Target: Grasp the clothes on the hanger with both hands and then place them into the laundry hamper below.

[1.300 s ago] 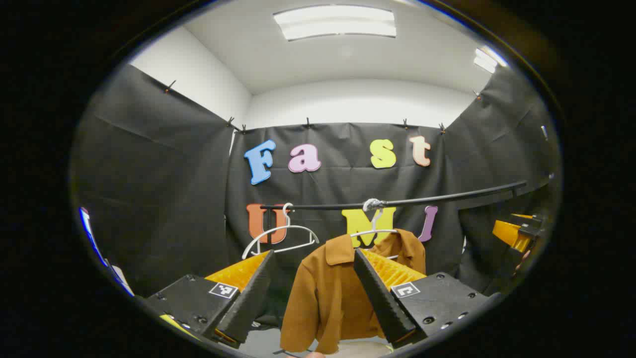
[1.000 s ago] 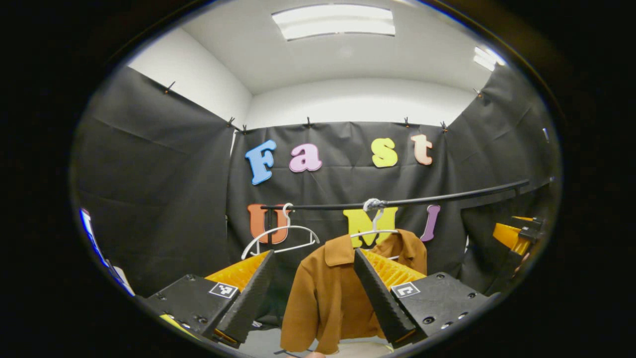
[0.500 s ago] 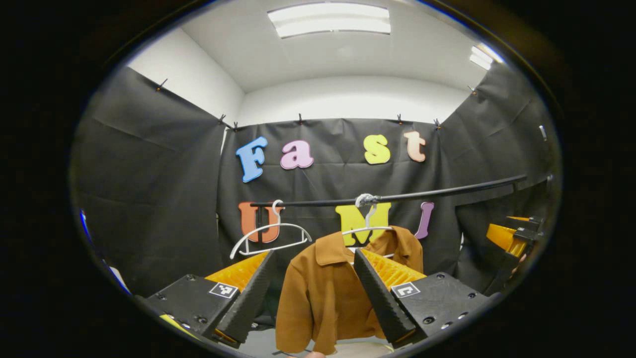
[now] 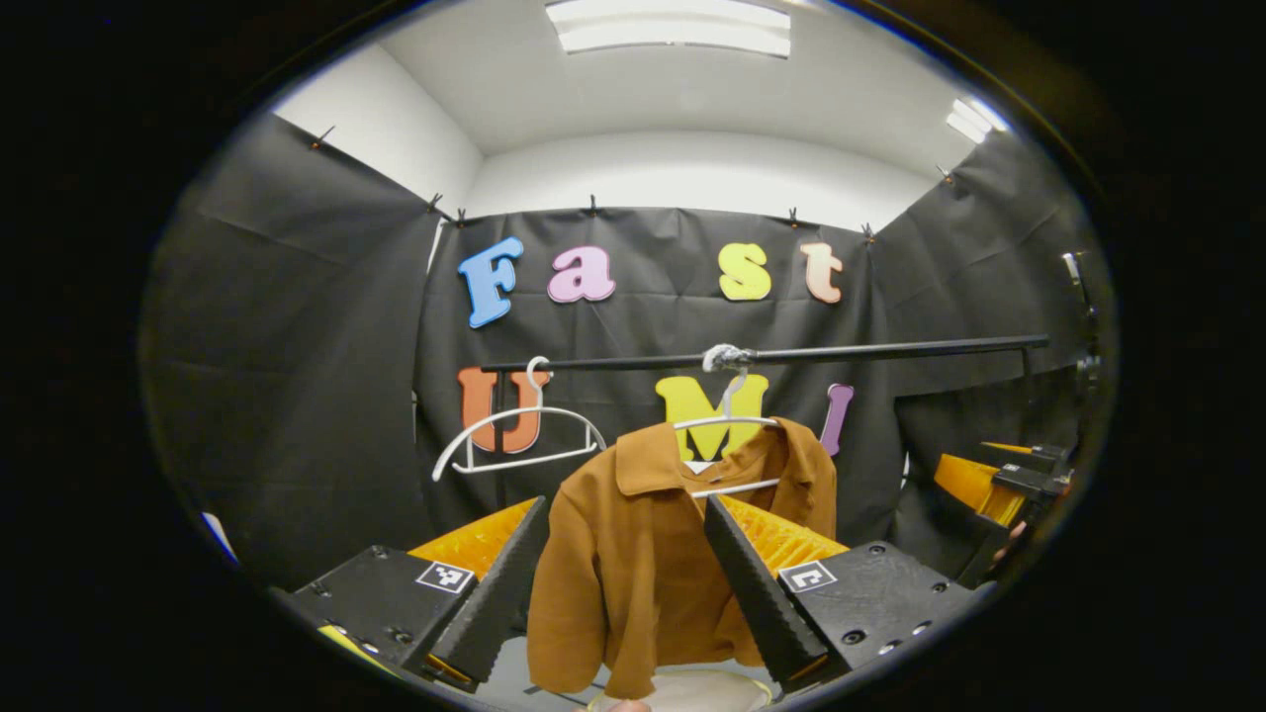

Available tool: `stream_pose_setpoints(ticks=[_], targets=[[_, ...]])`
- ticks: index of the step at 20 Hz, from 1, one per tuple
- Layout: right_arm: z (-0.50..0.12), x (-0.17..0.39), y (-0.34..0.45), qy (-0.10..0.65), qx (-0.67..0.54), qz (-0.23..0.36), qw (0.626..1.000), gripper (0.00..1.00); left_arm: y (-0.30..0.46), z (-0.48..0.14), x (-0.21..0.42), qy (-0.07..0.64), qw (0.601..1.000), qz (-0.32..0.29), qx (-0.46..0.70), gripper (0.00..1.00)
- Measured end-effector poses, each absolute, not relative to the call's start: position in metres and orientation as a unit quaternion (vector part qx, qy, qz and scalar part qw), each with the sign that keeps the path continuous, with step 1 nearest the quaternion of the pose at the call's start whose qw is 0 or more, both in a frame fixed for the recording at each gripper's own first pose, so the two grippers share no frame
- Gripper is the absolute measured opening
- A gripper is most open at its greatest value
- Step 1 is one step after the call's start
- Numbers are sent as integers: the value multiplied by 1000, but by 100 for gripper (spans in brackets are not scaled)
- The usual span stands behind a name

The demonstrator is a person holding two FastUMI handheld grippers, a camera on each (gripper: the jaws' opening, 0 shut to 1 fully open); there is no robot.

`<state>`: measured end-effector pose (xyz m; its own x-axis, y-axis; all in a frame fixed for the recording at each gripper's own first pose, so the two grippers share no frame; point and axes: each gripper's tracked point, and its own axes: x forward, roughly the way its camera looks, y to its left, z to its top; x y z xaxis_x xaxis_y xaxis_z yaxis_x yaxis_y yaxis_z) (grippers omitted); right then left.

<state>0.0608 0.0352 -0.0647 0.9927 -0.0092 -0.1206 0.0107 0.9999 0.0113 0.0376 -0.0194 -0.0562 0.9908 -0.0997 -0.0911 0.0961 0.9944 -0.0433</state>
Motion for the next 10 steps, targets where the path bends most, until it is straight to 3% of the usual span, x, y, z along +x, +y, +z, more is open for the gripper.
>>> stream_pose_setpoints(ticks=[10], targets=[[-119,81,82,113,22,-3,993,98,-27,-113,57,111,988,-98,-38,100]])
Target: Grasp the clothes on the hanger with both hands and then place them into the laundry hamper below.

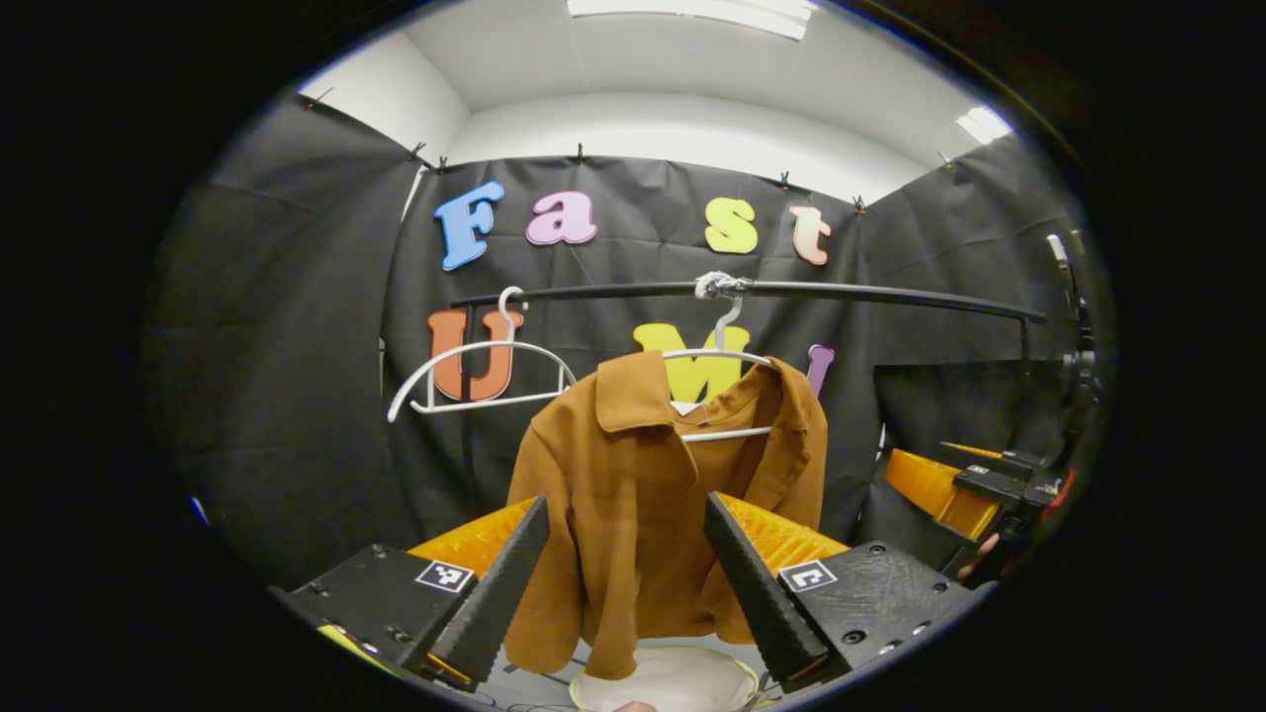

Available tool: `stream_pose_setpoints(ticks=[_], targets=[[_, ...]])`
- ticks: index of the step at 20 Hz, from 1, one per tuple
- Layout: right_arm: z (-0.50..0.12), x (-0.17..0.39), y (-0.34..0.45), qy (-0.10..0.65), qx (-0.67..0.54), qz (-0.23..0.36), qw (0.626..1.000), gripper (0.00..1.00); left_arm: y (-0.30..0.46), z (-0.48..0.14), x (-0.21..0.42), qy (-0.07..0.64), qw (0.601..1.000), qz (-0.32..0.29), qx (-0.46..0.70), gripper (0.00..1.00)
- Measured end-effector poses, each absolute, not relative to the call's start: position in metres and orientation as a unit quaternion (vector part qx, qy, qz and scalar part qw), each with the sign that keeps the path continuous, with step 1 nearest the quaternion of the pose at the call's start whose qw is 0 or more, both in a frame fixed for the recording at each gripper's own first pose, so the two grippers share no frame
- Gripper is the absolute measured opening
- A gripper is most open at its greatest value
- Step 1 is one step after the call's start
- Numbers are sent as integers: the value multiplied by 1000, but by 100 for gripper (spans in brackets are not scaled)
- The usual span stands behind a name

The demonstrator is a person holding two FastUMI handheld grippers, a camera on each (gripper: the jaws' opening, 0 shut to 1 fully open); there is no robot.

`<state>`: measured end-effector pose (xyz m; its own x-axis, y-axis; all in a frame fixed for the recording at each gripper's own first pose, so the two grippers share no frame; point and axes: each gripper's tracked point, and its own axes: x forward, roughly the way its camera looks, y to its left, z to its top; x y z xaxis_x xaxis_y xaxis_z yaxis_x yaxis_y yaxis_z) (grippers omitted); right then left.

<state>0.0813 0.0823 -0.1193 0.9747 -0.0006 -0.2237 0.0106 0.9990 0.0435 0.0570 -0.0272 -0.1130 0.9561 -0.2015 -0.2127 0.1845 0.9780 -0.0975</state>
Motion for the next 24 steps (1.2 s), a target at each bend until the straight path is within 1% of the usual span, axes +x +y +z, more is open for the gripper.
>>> stream_pose_setpoints(ticks=[2,3,4,5,7,8,9,10,11,12,13,14,15,16,17,18,19,20,21,22,23,24], targets=[[-133,93,87,128,28,-2,991,98,-37,-121,67,118,986,-113,-42,100],[-139,101,88,135,33,2,990,100,-43,-127,74,121,985,-117,-44,100],[-144,110,90,141,38,7,989,98,-47,-132,81,126,984,-116,-46,97],[-148,122,90,144,44,14,989,100,-51,-135,89,127,984,-113,-48,100],[-158,147,92,154,59,37,986,100,-56,-144,105,134,985,-97,-49,100],[-164,160,92,162,66,49,983,98,-58,-148,114,137,985,-89,-51,100],[-169,173,92,168,72,57,981,100,-62,-153,123,142,985,-81,-55,100],[-174,182,91,173,80,64,980,99,-64,-156,133,143,985,-73,-58,96],[-177,193,92,175,88,73,978,97,-63,-162,141,151,985,-59,-61,96],[-182,203,94,178,96,80,976,96,-62,-167,149,156,984,-48,-67,100],[-185,212,96,180,102,89,974,99,-62,-170,156,160,984,-38,-74,91],[-189,219,98,184,108,94,972,96,-63,-173,162,162,983,-30,-81,91],[-191,224,101,188,116,102,970,99,-62,-175,167,165,982,-23,-86,100],[-194,231,103,191,126,108,967,99,-63,-175,171,164,982,-18,-91,100],[-195,236,107,192,136,114,965,96,-62,-174,175,162,982,-11,-93,97],[-195,239,110,195,142,118,963,99,-62,-175,178,165,982,-5,-96,97],[-196,244,114,196,146,123,962,99,-64,-174,180,165,981,-2,-98,97],[-197,242,111,197,148,125,961,96,-65,-173,183,166,981,3,-101,97],[-198,246,111,197,150,127,960,96,-66,-172,185,168,980,7,-108,100],[-198,251,112,197,152,127,960,96,-67,-171,188,167,979,13,-113,100],[-198,256,111,197,155,127,960,99,-66,-172,190,167,979,20,-118,97],[-197,260,112,198,156,126,959,96,-63,-173,193,170,978,31,-118,97]])
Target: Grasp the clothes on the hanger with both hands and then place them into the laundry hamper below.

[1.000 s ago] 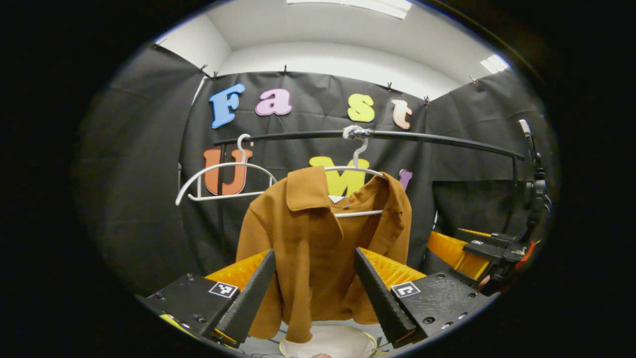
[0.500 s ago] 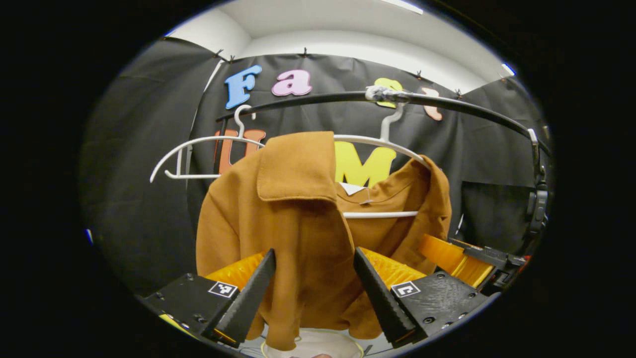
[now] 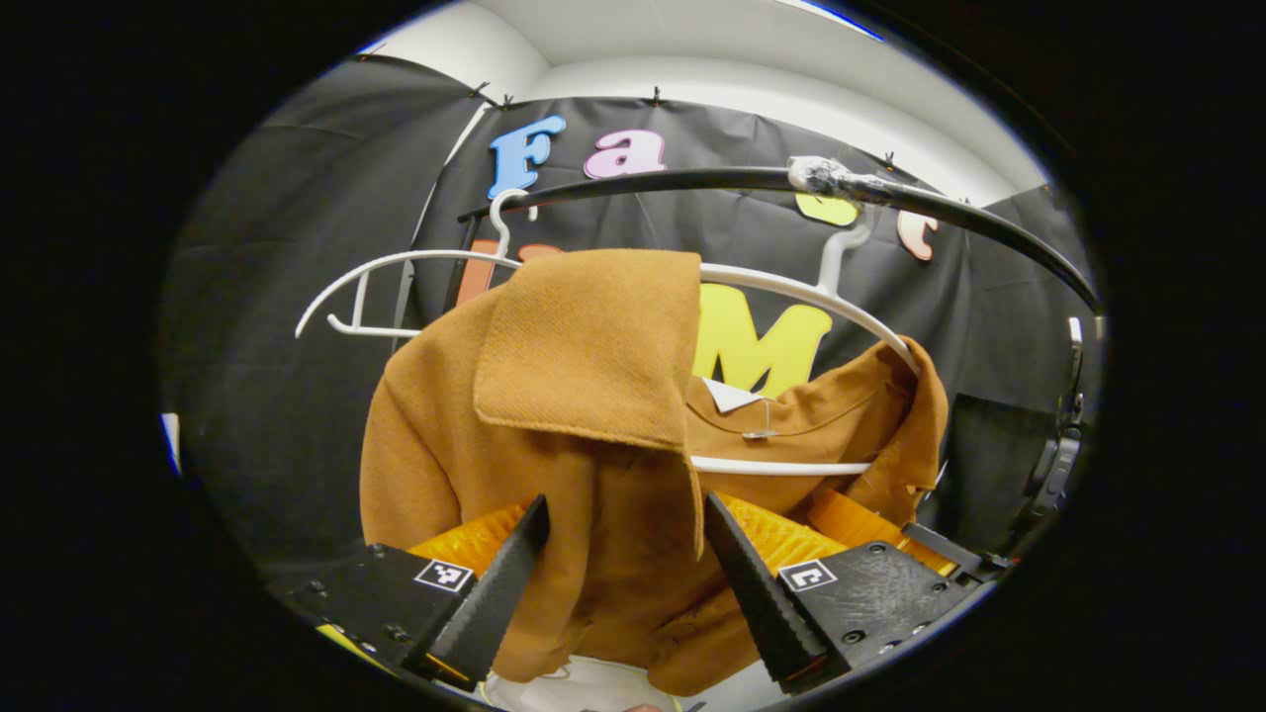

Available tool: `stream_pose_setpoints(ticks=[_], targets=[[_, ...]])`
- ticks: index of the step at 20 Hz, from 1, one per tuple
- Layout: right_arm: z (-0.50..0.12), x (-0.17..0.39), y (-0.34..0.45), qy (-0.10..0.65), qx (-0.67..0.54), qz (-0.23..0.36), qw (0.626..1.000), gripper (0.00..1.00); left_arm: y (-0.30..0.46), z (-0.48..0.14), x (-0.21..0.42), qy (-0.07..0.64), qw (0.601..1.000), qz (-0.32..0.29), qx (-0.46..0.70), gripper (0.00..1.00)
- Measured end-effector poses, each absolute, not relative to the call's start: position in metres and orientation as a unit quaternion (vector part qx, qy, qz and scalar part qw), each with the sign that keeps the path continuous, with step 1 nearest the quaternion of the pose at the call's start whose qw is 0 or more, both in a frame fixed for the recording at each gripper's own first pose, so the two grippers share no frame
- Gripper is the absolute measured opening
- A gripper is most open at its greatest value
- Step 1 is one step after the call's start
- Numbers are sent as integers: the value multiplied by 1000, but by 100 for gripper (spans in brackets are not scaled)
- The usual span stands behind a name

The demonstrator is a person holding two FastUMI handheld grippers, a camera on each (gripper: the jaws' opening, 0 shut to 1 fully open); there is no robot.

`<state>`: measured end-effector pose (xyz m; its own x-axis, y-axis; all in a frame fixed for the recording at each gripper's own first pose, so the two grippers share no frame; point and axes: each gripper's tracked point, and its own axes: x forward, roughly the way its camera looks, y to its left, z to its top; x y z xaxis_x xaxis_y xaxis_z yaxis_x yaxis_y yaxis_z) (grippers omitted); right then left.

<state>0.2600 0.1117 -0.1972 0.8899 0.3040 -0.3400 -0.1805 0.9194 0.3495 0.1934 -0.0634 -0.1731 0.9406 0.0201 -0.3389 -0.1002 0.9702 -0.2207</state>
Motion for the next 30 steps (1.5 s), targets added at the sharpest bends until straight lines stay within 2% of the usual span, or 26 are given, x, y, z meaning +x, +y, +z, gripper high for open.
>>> stream_pose_setpoints(ticks=[2,3,5,7,8,9,10,11,12,13,14,15,16,17,18,21,22,23,30], targets=[[-199,267,111,200,155,125,960,94,-54,-177,197,175,975,58,-120,100],[-198,270,111,199,155,124,960,98,-53,-176,200,172,975,66,-128,97],[-202,271,108,201,156,119,960,90,-51,-175,206,166,973,78,-141,100],[-203,271,106,200,158,117,960,85,-47,-174,208,161,973,90,-138,92],[-202,271,107,199,155,116,961,87,-44,-175,209,162,974,94,-127,95],[-202,273,106,199,151,115,961,79,-40,-178,210,165,975,99,-114,84],[-203,272,103,198,147,112,963,81,-38,-180,209,166,975,103,-102,73],[-201,271,98,196,144,107,964,72,-37,-182,208,169,976,103,-90,62],[-201,266,94,194,143,103,965,72,-32,-184,204,173,976,108,-79,51],[-202,263,91,196,144,100,965,60,-29,-186,200,179,975,111,-72,40],[-203,262,87,199,144,96,965,60,-31,-186,197,183,975,103,-70,29],[-204,262,82,198,144,89,965,47,-35,-184,198,179,977,88,-77,18],[-202,259,78,197,142,84,966,46,-37,-182,197,175,978,76,-84,6],[-200,256,74,195,140,80,968,39,-32,-181,192,171,978,78,-86,13],[-199,252,69,191,138,75,969,37,-31,-181,191,169,978,74,-92,0],[-194,246,44,174,122,36,977,28,-39,-174,183,163,977,36,-130,2],[-192,241,37,167,115,23,979,24,-37,-170,180,159,978,32,-134,7],[-190,237,32,161,114,17,980,18,-32,-169,177,156,978,31,-134,2],[-167,223,-2,114,101,-35,988,12,-4,-141,160,129,980,21,-152,2]])
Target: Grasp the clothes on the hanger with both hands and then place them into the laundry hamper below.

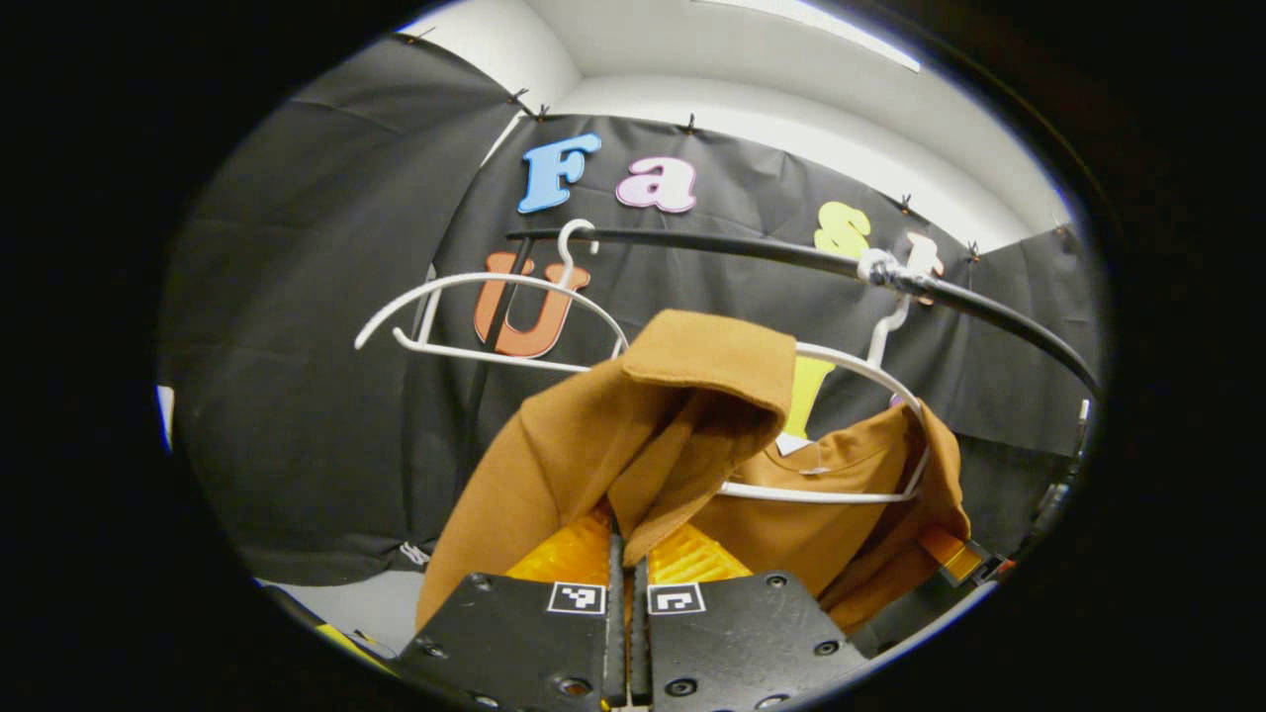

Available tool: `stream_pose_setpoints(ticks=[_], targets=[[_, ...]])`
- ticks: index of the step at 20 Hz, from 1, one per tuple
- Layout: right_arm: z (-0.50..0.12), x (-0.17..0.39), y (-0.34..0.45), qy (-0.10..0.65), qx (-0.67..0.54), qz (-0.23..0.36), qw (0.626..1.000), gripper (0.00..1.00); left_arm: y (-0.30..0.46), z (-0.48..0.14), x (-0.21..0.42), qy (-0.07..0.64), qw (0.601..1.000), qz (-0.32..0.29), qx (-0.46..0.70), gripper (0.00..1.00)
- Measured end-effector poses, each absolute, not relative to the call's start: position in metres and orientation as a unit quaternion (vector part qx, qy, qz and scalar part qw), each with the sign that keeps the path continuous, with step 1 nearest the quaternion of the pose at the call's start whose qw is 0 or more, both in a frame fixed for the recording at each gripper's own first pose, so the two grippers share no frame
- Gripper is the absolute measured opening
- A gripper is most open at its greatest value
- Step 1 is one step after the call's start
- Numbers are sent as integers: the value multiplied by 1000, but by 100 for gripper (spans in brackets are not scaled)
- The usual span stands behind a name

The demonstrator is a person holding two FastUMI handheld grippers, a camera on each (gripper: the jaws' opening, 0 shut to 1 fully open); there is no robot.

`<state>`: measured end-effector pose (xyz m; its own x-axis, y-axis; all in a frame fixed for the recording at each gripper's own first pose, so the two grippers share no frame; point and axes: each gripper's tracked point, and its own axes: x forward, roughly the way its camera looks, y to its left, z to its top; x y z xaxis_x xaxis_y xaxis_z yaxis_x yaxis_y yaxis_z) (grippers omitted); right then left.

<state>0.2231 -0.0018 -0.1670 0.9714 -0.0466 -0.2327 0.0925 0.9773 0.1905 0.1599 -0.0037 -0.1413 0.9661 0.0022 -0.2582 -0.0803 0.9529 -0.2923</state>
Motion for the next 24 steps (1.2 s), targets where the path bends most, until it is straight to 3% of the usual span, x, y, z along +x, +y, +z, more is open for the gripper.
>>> stream_pose_setpoints(ticks=[2,10,12,14,15,17,18,20,22,23,24], targets=[[-157,221,-14,100,89,-57,989,12,5,-134,158,121,981,22,-149,7],[-146,230,-53,88,114,-98,985,12,39,-97,145,97,985,26,-142,7],[-144,236,-57,90,124,-94,984,12,47,-92,148,96,985,32,-143,2],[-147,244,-58,98,138,-84,982,12,57,-93,155,102,984,44,-143,1],[-149,249,-59,103,147,-79,981,12,60,-89,153,99,983,45,-145,6],[-151,256,-57,108,159,-68,979,12,69,-84,154,96,983,47,-148,0],[-153,259,-57,112,165,-63,978,12,76,-81,156,93,983,51,-152,6],[-162,266,-53,127,186,-46,973,12,82,-80,160,94,979,50,-171,6],[-174,270,-49,147,201,-29,968,12,84,-85,162,103,977,41,-181,0],[-175,273,-49,150,208,-24,966,12,85,-89,161,108,976,37,-188,6],[-176,276,-49,153,216,-17,964,12,87,-92,160,112,974,33,-193,0]])
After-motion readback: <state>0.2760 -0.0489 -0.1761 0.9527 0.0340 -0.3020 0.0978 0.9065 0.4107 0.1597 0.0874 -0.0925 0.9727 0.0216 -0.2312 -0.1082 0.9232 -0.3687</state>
